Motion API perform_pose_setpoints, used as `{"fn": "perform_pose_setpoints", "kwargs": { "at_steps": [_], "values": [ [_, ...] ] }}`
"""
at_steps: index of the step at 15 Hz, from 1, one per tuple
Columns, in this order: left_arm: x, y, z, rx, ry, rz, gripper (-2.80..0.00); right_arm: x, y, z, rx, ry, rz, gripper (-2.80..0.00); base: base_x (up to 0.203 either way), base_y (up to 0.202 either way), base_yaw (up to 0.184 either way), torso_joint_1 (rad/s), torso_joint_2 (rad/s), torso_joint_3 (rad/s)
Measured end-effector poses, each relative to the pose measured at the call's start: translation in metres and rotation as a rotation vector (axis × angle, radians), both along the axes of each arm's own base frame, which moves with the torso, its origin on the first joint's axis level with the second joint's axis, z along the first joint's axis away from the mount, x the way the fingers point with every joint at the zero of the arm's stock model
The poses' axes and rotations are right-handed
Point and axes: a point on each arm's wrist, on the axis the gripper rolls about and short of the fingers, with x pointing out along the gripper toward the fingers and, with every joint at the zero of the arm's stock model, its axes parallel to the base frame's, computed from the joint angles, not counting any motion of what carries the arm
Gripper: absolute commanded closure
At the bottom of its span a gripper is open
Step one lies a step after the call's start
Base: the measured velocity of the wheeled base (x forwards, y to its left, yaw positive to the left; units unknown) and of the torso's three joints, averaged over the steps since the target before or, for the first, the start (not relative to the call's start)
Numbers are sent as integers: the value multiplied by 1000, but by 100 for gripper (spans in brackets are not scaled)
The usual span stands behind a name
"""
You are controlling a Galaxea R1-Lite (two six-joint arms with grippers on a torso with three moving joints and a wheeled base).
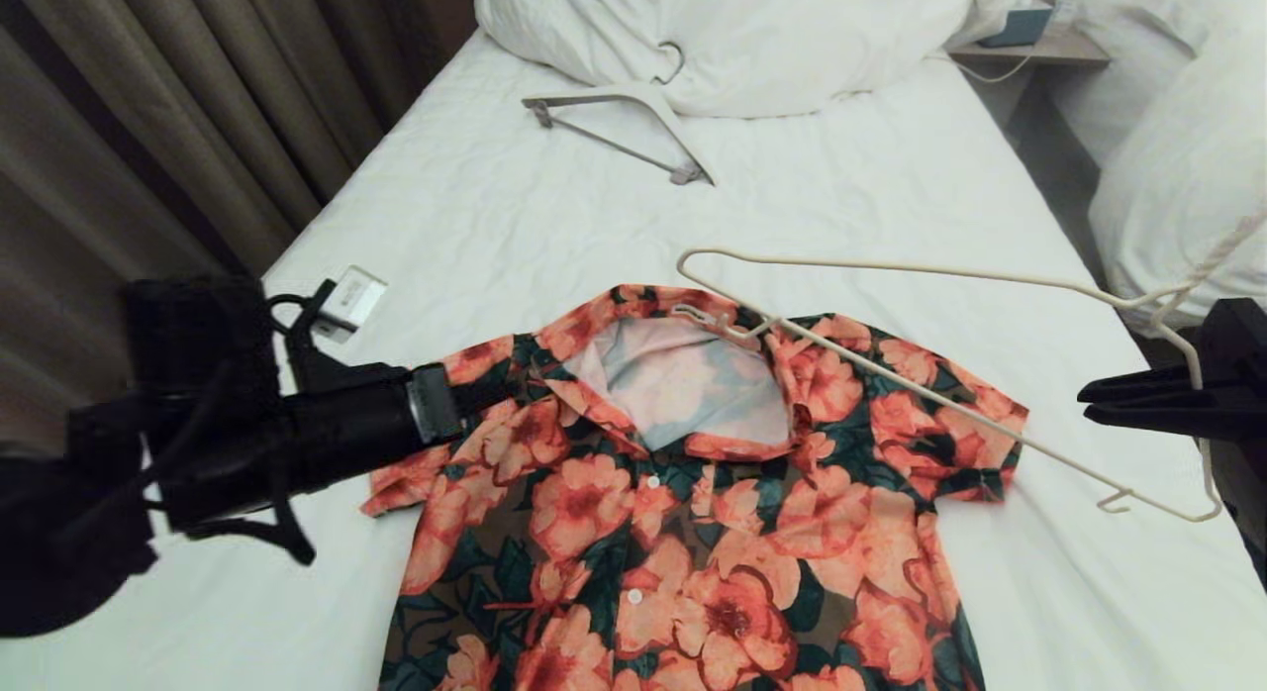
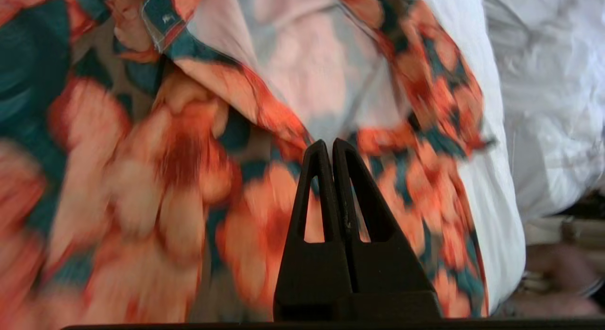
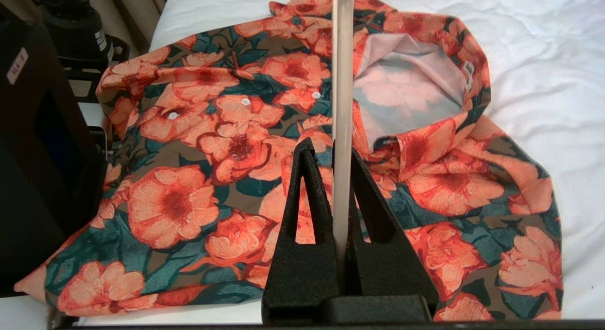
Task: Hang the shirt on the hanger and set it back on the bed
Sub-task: Lift the shirt and hanger
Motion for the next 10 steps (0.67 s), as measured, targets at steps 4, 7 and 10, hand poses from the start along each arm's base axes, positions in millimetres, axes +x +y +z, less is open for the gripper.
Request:
{"fn": "perform_pose_setpoints", "kwargs": {
  "at_steps": [4, 7, 10],
  "values": [
    [46, -16, -23, 9, 59, 38, -280, 10, -3, 1, 7, 26, -11, 0, 0, 0, 0, 0, 0, 0],
    [60, -16, -34, 28, 81, 85, -280, 14, -4, 5, 11, 32, -15, 0, 0, 0, 0, 0, 0, 0],
    [65, -12, -38, 27, 92, 101, -280, 16, -4, 6, 10, 31, -16, 0, 0, 0, 0, 0, 0, 0]
  ]
}}
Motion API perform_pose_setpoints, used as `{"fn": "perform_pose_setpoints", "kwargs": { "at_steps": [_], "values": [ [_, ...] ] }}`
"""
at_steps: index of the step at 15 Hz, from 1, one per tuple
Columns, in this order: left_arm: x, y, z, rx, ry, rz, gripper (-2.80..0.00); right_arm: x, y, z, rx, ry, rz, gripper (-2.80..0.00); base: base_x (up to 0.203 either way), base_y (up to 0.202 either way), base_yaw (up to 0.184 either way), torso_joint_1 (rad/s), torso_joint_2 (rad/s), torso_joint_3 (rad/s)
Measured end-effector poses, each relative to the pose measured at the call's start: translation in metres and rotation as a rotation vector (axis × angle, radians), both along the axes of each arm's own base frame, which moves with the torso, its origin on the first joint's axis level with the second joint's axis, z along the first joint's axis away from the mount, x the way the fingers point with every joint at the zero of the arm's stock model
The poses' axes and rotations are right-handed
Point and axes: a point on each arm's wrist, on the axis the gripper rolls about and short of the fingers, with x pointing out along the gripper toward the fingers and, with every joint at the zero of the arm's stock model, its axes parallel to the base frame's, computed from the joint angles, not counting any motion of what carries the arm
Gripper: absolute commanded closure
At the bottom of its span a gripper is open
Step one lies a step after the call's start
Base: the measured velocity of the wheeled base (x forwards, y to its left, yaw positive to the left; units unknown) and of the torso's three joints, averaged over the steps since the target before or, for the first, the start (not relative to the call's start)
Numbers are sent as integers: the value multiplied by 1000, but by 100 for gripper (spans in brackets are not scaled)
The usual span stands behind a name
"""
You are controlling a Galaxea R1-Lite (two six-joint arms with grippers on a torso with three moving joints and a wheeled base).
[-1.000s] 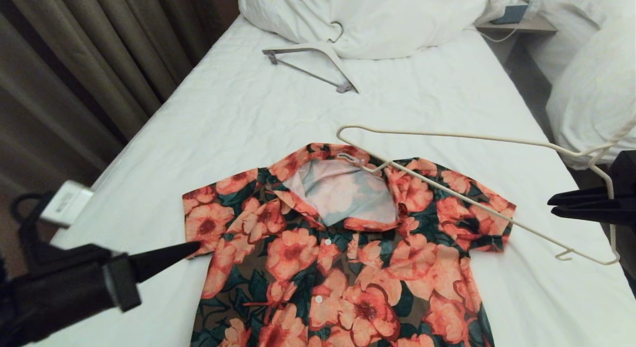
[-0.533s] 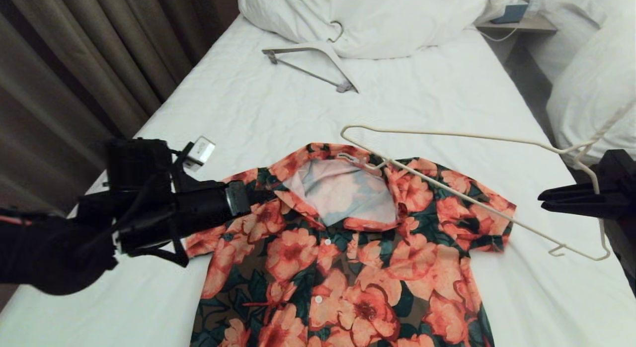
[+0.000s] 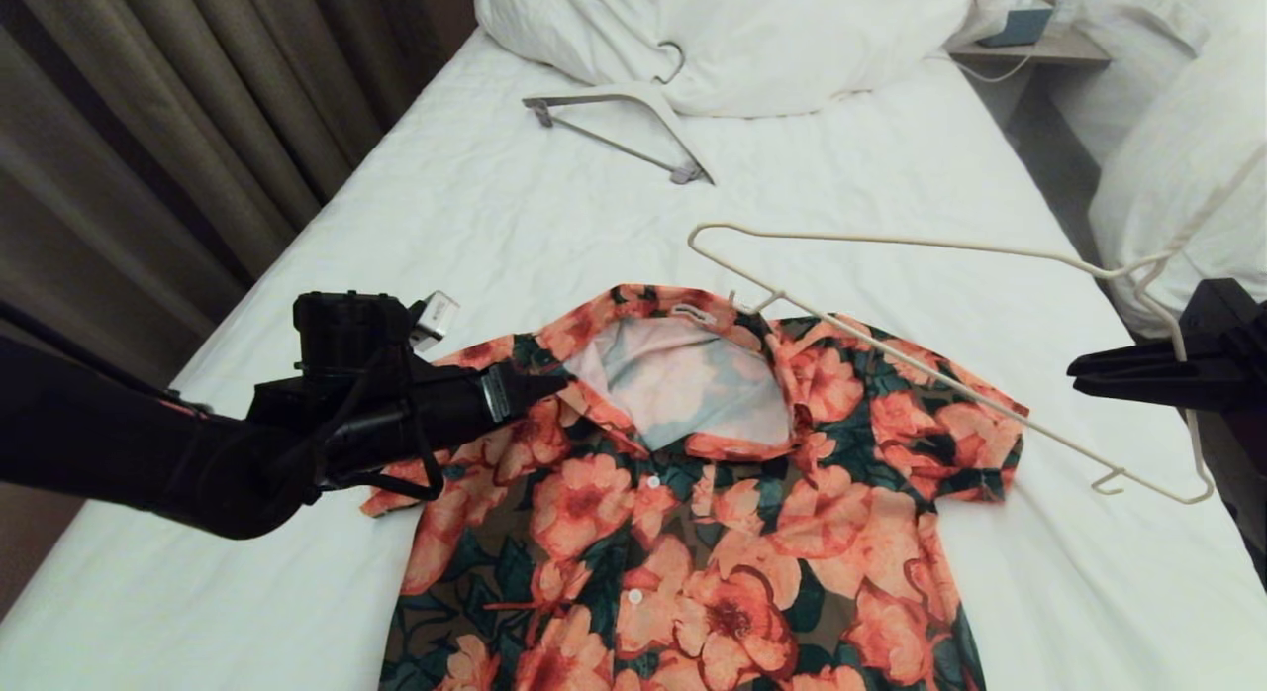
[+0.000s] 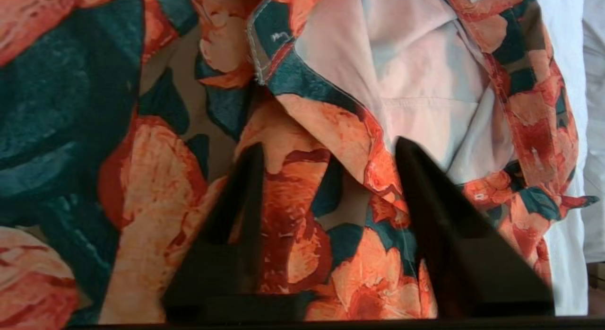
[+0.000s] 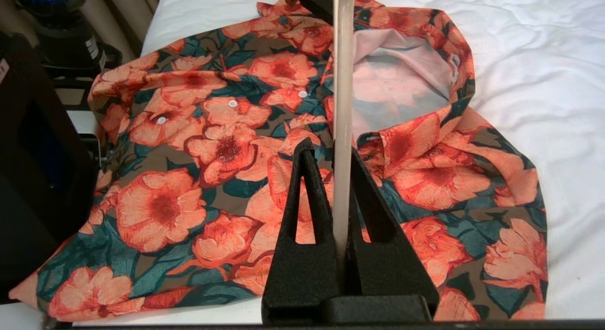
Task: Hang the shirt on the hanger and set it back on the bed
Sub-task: Lift the shirt and hanger
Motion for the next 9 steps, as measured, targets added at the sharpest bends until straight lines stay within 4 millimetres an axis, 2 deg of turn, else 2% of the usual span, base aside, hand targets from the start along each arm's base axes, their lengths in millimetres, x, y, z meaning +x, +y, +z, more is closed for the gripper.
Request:
{"fn": "perform_pose_setpoints", "kwargs": {
  "at_steps": [4, 9],
  "values": [
    [6, -1, -4, -2, 10, 1, -280, 2, 0, -1, 1, 6, 0, 0, 0, 0, 0, 0, 0, 0],
    [24, -7, 0, -27, -9, 4, -280, 4, 0, -3, 0, 11, 2, 0, 0, 0, 0, 0, 0, 0]
  ]
}}
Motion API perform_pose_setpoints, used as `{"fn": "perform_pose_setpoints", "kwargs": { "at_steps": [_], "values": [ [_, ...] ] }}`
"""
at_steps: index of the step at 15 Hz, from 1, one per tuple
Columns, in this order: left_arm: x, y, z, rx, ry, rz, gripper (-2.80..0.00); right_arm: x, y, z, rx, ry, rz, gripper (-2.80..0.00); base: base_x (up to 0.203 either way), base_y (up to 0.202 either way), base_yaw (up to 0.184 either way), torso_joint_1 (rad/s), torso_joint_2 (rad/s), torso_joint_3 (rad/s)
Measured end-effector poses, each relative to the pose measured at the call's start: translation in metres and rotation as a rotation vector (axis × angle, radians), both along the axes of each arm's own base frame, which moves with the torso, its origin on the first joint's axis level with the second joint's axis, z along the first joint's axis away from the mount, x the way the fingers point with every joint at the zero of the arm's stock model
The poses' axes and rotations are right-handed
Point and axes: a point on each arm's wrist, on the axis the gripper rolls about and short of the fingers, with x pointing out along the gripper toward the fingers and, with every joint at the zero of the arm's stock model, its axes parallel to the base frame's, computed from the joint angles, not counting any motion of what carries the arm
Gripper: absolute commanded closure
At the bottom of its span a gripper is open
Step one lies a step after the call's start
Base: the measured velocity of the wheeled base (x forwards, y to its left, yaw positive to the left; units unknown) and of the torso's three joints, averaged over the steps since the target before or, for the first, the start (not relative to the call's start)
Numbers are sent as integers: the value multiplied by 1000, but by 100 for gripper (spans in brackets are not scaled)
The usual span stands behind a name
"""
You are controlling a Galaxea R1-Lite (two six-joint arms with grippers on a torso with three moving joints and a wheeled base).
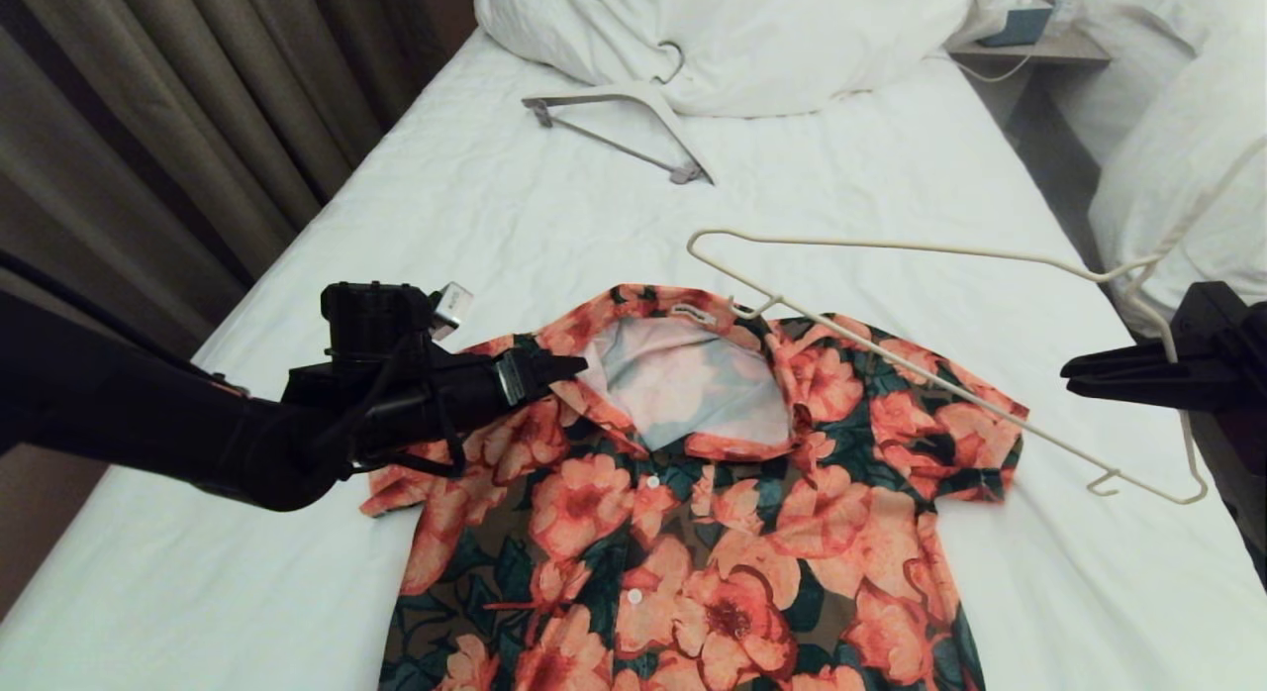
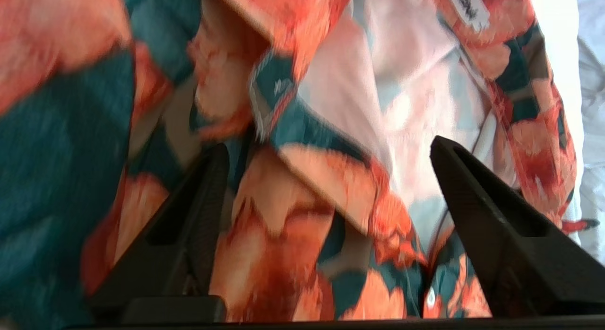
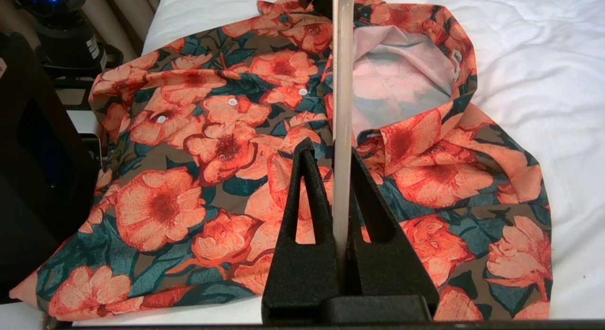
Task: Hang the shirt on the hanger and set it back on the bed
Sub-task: Lift the shirt and hanger
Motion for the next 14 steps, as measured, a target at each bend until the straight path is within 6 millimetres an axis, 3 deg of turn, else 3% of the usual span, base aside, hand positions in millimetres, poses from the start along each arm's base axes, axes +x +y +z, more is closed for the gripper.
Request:
{"fn": "perform_pose_setpoints", "kwargs": {
  "at_steps": [8, 12, 13, 14],
  "values": [
    [15, -27, 21, -44, -72, -51, -280, 4, 2, -1, -4, 4, 8, 0, 0, 0, 0, 0, 0, 0],
    [20, -35, 9, -35, -47, -64, -280, 5, 2, -1, -4, 3, 8, 0, 0, 0, 0, 0, 0, 0],
    [21, -36, 6, -33, -40, -64, 0, 5, 2, -1, -3, 4, 8, 0, 0, 0, 0, 0, 0, 0],
    [22, -36, 4, -32, -37, -63, 0, 6, 2, -1, -3, 5, 8, 0, 0, 0, 0, 0, 0, 0]
  ]
}}
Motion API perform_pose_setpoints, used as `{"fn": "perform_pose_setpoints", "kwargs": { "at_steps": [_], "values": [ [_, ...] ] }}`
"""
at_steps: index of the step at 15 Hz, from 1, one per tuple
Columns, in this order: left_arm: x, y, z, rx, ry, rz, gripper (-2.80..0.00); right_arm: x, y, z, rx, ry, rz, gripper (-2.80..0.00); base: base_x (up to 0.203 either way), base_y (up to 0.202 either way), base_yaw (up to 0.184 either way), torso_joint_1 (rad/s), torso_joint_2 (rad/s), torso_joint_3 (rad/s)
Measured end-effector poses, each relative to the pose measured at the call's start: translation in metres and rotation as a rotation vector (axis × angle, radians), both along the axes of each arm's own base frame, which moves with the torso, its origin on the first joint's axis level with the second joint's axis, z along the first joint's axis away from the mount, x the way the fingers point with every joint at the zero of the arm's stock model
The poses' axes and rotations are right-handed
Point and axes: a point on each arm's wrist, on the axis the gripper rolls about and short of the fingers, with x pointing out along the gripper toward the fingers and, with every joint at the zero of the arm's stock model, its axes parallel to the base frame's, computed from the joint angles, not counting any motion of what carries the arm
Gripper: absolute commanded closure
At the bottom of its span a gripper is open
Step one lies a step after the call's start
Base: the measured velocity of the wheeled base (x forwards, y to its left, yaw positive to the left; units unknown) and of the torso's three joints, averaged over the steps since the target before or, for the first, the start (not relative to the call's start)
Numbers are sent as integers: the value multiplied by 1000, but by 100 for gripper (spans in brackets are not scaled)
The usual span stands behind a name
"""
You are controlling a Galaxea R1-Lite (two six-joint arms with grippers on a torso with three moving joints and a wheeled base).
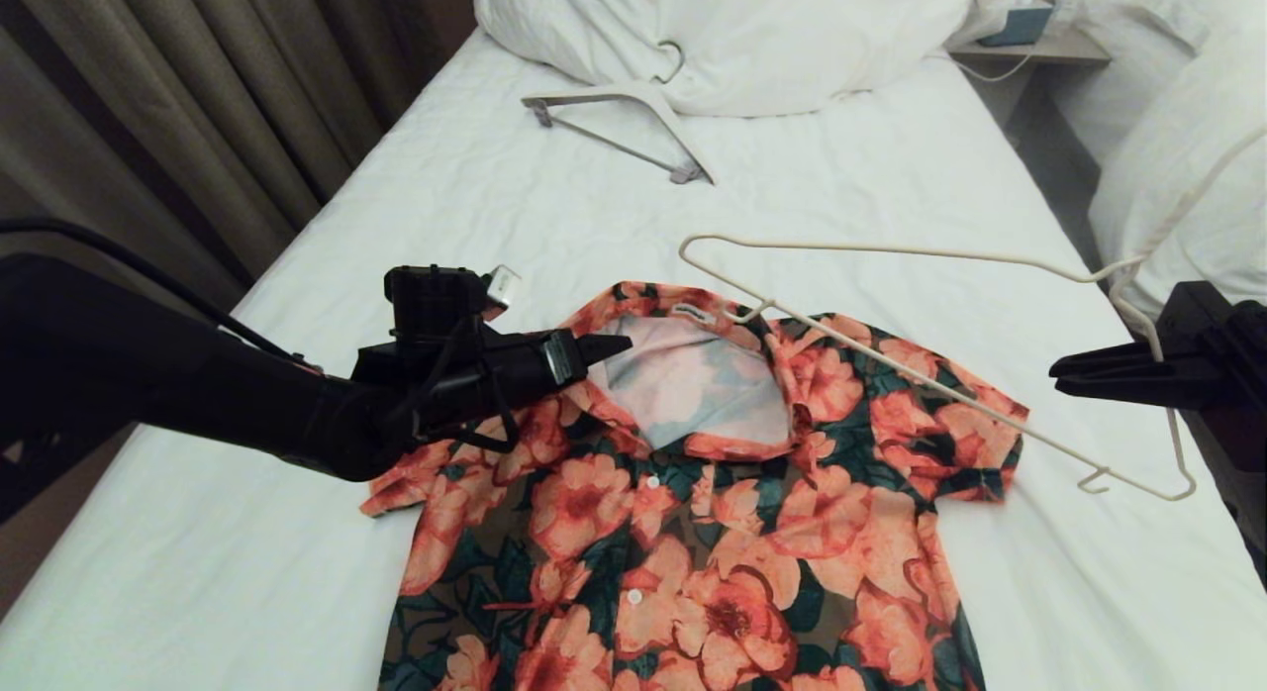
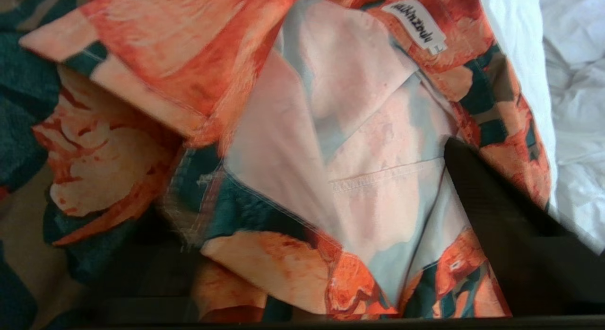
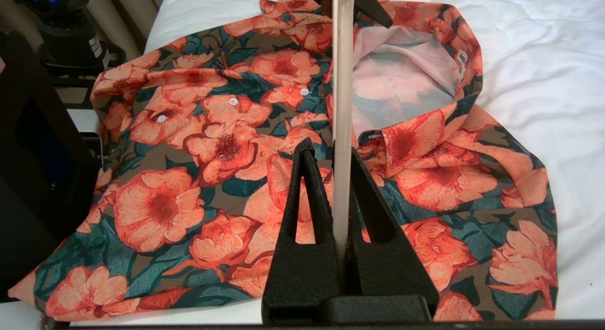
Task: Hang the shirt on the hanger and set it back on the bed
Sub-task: Lift the shirt and hanger, then hook one side of the shirt onto the hanger
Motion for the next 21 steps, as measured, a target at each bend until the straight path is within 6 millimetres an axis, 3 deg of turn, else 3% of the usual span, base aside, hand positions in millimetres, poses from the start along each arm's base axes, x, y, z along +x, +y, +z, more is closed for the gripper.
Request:
{"fn": "perform_pose_setpoints", "kwargs": {
  "at_steps": [7, 13, 16, 21],
  "values": [
    [3, 3, 2, -1, -20, 25, 0, 1, 1, -1, 1, 6, 6, 0, 0, 0, 0, 0, 0, 0],
    [0, 7, 15, -18, -96, 80, 0, 7, 3, -5, 10, 47, 10, 0, 0, 0, 0, 0, 0, 0],
    [-19, 12, 35, -7, -87, 101, 0, 11, 6, -5, 12, 55, 23, 0, 0, 0, 0, 0, 0, 0],
    [-75, 10, 89, 73, 3, 123, 0, 7, 12, -14, 15, 148, 39, 0, 0, 0, 0, 0, 0, 0]
  ]
}}
